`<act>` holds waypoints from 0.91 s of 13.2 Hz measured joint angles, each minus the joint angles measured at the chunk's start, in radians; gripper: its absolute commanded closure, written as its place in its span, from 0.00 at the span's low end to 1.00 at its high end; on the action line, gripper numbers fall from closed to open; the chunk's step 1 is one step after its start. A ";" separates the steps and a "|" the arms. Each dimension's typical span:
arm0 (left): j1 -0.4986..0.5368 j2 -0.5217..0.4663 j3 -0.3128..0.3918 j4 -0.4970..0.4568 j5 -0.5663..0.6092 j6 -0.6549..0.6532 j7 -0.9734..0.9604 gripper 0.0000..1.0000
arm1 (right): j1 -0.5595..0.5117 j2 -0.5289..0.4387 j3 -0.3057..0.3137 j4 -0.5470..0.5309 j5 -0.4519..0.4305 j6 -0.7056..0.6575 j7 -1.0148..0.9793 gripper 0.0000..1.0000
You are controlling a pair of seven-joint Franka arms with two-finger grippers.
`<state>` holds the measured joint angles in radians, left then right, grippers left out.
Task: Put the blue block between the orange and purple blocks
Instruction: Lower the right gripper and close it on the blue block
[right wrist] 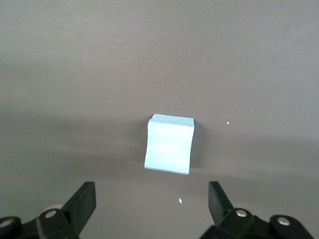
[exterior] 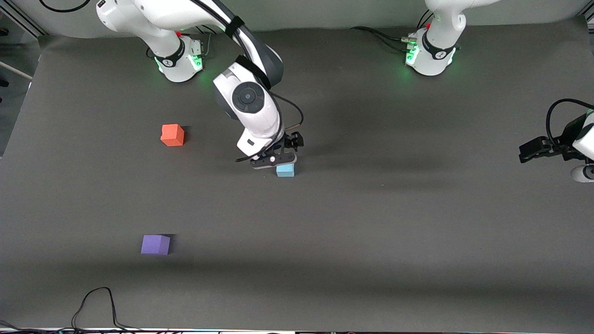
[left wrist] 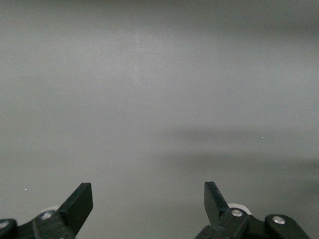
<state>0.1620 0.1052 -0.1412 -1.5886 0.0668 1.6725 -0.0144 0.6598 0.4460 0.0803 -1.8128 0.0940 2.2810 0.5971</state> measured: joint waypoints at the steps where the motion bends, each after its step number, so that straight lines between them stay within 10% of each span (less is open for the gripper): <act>1: -0.001 -0.002 0.000 0.000 0.000 0.000 0.001 0.00 | 0.001 0.017 -0.002 -0.032 -0.001 0.047 0.004 0.00; 7: -0.189 -0.010 0.147 0.000 -0.003 0.000 0.003 0.00 | 0.009 0.134 -0.006 -0.055 -0.002 0.186 0.064 0.03; 12: -0.200 -0.026 0.159 0.000 -0.010 0.000 0.006 0.00 | 0.010 0.157 -0.008 -0.054 -0.002 0.214 0.068 0.58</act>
<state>-0.0377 0.0794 0.0177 -1.5887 0.0566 1.6726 -0.0087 0.6699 0.6030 0.0721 -1.8666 0.0922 2.4947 0.6651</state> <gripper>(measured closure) 0.000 0.273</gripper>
